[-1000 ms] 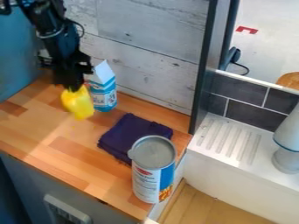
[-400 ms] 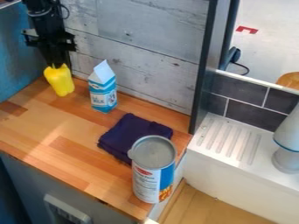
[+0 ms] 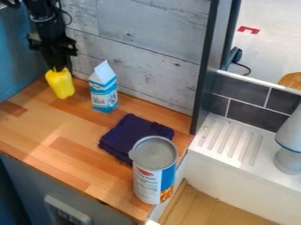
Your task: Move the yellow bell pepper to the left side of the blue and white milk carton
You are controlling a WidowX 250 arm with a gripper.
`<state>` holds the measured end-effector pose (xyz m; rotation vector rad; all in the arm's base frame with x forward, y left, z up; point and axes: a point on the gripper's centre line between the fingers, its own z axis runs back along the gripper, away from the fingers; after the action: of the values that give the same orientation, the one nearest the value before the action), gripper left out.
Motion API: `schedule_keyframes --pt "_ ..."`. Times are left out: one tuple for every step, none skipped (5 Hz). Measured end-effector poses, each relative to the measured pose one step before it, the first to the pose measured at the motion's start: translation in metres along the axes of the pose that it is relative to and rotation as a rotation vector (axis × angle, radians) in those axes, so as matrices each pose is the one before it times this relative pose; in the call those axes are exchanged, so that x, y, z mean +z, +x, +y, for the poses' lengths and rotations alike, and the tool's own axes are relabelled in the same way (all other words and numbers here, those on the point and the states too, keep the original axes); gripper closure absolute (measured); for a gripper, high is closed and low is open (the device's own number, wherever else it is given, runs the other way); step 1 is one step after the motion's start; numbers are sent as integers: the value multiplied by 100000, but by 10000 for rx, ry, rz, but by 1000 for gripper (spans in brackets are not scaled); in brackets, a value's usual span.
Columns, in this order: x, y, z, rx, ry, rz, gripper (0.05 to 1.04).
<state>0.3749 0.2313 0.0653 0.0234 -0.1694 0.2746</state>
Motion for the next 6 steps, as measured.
schedule_keyframes --pt "-983 -214 -14 37 -15 189 967" --pt "-67 218 48 33 66 -123 967" --pt "-891 -354 -14 -3 -10 141 942" --pt "-260 -133 -164 -77 -113 93 733" --pt "-226 -152 -38 -44 -37 117 441" --pt "31 -43 -133 -94 -48 50 152"
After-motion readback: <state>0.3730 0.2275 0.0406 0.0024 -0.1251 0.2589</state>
